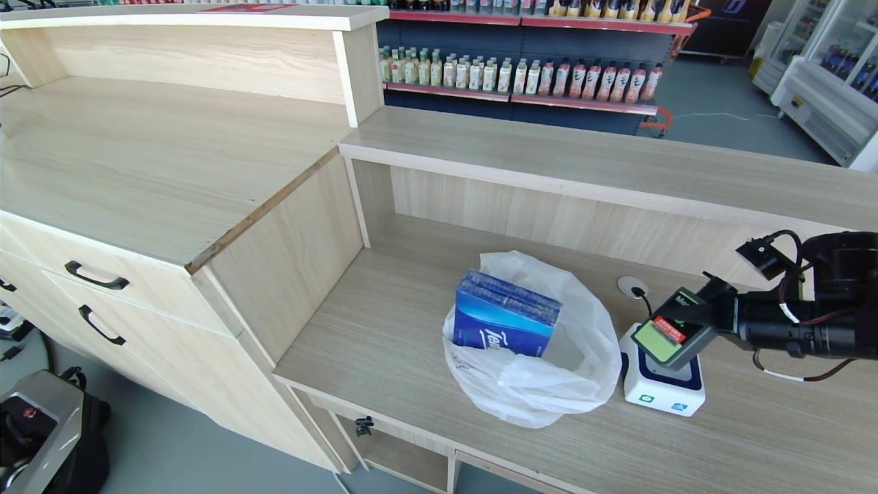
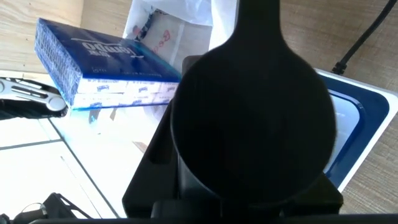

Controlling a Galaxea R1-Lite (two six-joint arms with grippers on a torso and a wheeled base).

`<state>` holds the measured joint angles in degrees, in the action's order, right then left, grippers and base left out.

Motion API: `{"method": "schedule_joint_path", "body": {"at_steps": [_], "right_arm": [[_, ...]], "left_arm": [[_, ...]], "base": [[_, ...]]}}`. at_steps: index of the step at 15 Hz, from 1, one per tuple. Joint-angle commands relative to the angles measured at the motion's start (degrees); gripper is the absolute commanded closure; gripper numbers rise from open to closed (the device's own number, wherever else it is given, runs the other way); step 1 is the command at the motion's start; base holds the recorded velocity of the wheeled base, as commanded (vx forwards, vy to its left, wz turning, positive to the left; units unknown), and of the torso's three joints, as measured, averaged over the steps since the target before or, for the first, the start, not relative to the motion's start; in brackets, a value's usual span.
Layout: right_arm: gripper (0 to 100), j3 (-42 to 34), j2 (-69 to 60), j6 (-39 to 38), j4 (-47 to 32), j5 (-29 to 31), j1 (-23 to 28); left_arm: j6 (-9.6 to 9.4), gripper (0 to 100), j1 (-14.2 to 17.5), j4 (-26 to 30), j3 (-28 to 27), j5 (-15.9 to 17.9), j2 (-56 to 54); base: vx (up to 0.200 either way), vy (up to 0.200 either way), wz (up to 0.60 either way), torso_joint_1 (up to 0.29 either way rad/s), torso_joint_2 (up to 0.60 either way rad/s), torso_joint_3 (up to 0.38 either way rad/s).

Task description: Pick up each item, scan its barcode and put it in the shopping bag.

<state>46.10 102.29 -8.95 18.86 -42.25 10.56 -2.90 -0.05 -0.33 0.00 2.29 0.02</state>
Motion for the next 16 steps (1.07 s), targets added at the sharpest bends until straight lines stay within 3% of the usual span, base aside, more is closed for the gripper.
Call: {"method": "schedule_joint_path", "body": {"at_steps": [1,4,7,8,10,13,16], "right_arm": [[100,0.39,-0.34,-0.02,-0.31,-0.02,-0.01],[100,7.42,-4.73,6.57,-4.01,0.59,-3.97],[100,11.99,-8.07,13.78,-4.97,8.24,-8.80],[100,13.13,-8.69,18.26,-5.06,24.41,-13.98],[100,12.61,-8.78,21.34,-6.64,40.85,-17.94],[100,11.99,-9.04,23.63,-8.93,42.78,-18.73],[100,11.73,-9.04,32.94,-8.84,42.78,-18.73]], "left_arm": [[0.00,0,-0.04,-0.02,0.00,-0.01,-0.02],[0.00,0,-0.04,-0.02,0.00,-0.01,-0.02],[0.00,0,-0.04,-0.02,0.00,-0.01,-0.02],[0.00,0,0.05,-0.02,0.00,-0.01,-0.02],[0.00,0,-0.04,-0.02,0.00,-0.01,-0.02],[0.00,0,-0.04,-0.02,0.00,-0.01,-0.02],[0.00,0,-0.04,-0.02,0.00,-0.01,-0.02]], "base": [[0.000,0.000,0.00,0.000,0.00,0.000],[0.000,0.000,0.00,0.000,0.00,0.000],[0.000,0.000,0.00,0.000,0.00,0.000],[0.000,0.000,0.00,0.000,0.00,0.000],[0.000,0.000,0.00,0.000,0.00,0.000],[0.000,0.000,0.00,0.000,0.00,0.000],[0.000,0.000,0.00,0.000,0.00,0.000]]}}
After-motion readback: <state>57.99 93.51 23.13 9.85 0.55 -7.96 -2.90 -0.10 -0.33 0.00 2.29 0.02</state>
